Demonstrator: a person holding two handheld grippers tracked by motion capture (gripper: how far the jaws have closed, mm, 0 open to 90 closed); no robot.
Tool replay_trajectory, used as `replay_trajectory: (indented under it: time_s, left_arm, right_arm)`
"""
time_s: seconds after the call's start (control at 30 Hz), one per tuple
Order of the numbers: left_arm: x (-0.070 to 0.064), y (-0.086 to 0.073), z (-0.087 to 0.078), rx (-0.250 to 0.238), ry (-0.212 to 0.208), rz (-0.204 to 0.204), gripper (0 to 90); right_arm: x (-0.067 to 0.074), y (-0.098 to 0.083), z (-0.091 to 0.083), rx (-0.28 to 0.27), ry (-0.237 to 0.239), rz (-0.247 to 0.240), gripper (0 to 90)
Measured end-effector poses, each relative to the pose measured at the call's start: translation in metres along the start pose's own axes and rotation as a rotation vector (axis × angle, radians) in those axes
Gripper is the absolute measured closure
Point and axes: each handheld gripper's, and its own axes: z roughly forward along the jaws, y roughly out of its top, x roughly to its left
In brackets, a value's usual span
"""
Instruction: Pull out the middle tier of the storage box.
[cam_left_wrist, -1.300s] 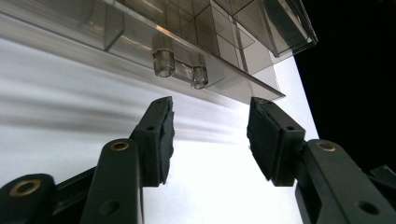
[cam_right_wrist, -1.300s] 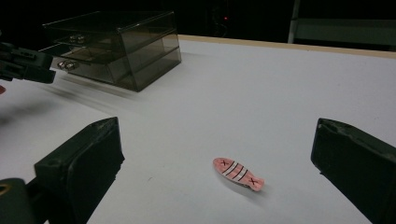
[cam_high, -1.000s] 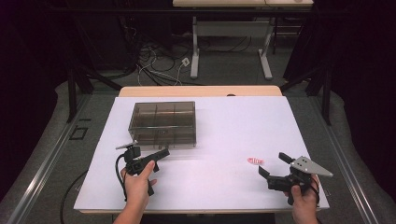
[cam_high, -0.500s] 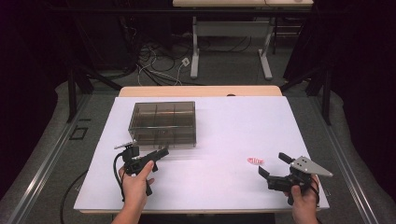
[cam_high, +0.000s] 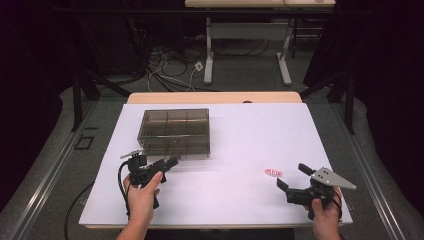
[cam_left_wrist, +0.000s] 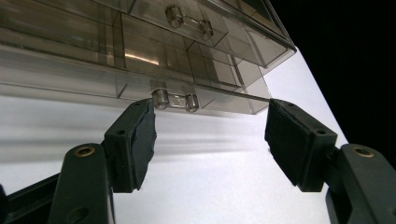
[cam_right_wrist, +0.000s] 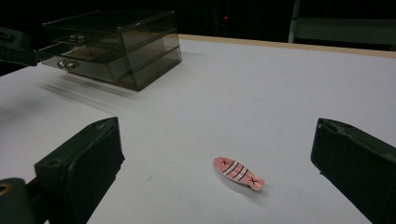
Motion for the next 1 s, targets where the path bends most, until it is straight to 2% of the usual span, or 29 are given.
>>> replay_trajectory:
  time_s: [0.07,0.1,0.13,0.23,0.27,0.4,0.77,1.0]
  left_arm:
    - [-0.001,0.000,-0.001,-0.003,0.013,0.017,34.5]
    - [-0.001,0.000,0.000,-0.011,0.006,0.012,34.5]
    - [-0.001,0.001,-0.001,-0.006,0.017,0.032,34.5]
    - [-0.002,0.002,-0.002,-0.009,0.019,0.035,34.6]
    - [-0.001,0.002,-0.002,-0.009,0.026,0.052,35.1]
    - [-0.001,0.005,-0.004,-0.001,0.042,0.073,35.1]
    - [0.006,0.014,-0.012,0.003,0.084,0.075,31.8]
    - [0.011,0.021,-0.017,-0.002,0.122,0.096,31.5]
  right_arm:
    - [0.000,0.000,0.000,0.000,0.000,0.001,1.5]
    - [0.000,0.000,0.000,-0.002,0.002,0.003,1.6]
    - [0.000,0.000,0.000,-0.002,0.002,0.003,1.5]
    - [0.000,0.000,0.000,0.000,-0.002,-0.002,1.5]
    - [0.000,0.000,0.001,-0.005,0.001,-0.002,1.5]
    - [0.000,0.000,0.000,0.001,-0.002,0.000,1.5]
    - [0.000,0.000,0.000,-0.001,-0.003,-0.004,1.7]
    - [0.000,-0.001,0.002,-0.009,-0.001,-0.005,1.7]
